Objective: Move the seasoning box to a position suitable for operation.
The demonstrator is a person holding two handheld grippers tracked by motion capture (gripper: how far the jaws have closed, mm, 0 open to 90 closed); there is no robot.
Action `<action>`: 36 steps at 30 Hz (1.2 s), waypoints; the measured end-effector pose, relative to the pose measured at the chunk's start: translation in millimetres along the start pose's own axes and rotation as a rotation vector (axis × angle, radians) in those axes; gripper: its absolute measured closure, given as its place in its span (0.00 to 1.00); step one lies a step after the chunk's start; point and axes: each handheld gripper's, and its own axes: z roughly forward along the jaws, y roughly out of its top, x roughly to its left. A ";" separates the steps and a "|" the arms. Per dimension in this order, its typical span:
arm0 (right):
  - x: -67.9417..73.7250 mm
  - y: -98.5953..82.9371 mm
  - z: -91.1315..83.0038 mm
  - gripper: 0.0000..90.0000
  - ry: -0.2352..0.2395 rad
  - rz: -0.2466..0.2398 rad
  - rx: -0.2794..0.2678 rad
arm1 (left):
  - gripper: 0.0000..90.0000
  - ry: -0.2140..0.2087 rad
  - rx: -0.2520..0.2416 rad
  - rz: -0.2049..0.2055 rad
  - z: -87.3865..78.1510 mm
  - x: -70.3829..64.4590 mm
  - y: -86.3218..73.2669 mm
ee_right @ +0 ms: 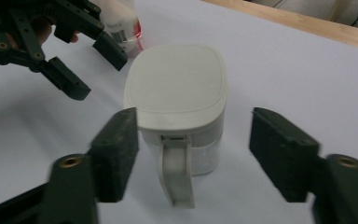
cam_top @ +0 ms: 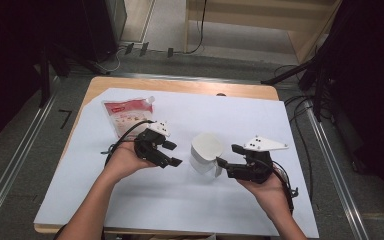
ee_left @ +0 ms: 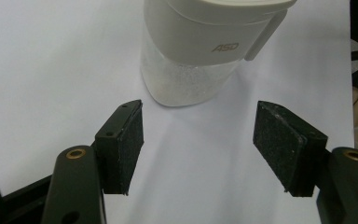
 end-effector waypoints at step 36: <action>26.3 -40.5 29.7 1.00 0.143 -0.036 0.137 | 0.38 -0.016 -0.010 0.012 6.7 1.8 6.8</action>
